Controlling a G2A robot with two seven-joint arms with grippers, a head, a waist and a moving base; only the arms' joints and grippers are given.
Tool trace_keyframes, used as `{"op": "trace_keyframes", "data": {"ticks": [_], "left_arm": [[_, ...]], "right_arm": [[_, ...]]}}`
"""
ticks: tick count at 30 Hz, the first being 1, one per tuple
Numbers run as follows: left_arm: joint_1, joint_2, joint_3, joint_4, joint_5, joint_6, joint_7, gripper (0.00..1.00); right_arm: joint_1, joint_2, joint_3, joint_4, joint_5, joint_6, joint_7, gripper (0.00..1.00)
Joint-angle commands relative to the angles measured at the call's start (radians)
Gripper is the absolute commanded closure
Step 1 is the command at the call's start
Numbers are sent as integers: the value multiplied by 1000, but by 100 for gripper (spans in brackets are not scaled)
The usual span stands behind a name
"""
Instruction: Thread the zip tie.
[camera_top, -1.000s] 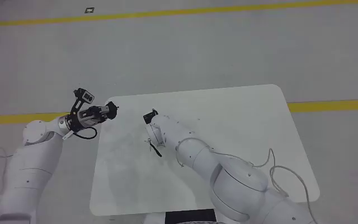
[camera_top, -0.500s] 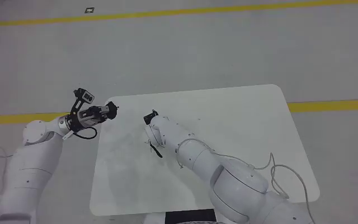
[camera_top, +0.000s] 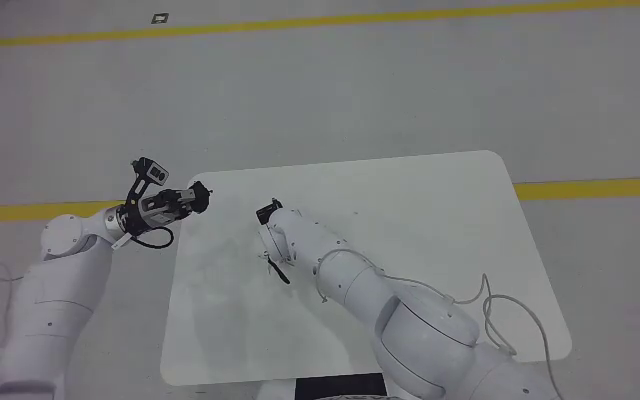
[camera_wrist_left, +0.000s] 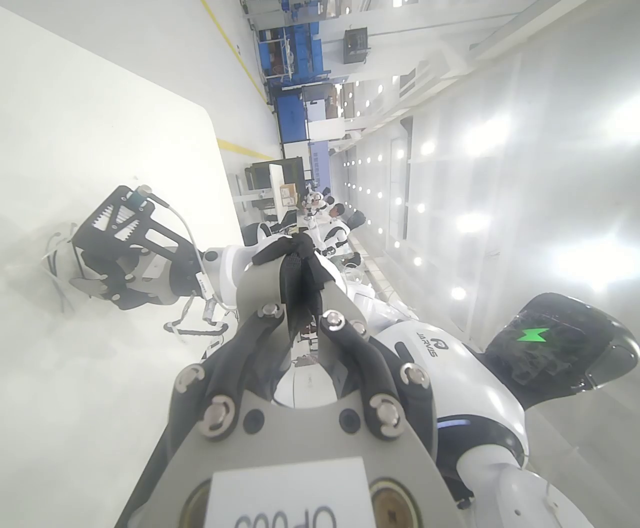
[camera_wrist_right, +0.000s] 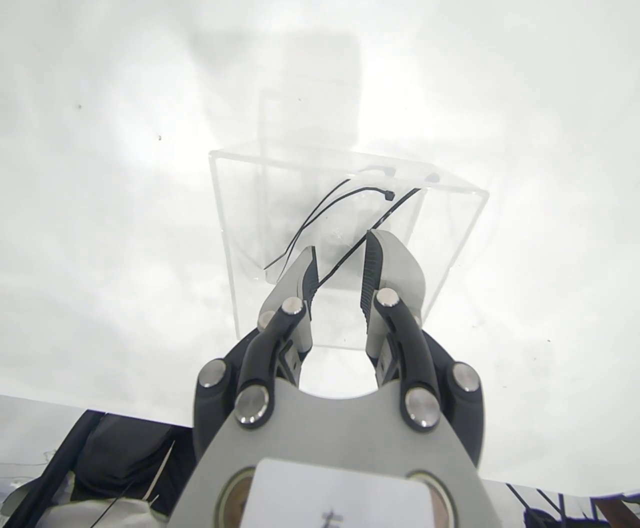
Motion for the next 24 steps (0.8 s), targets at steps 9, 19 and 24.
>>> {"op": "trace_keyframes", "data": {"ticks": [9,19,24], "left_arm": [[0,0,0,0,0,0,0,100],[0,0,0,0,0,0,0,100],[0,0,0,0,0,0,0,100]], "right_arm": [[1,0,0,5,3,0,0,100],[10,0,6,10,17,0,-8,100],[16,0,9,7,33,0,-15,100]]}}
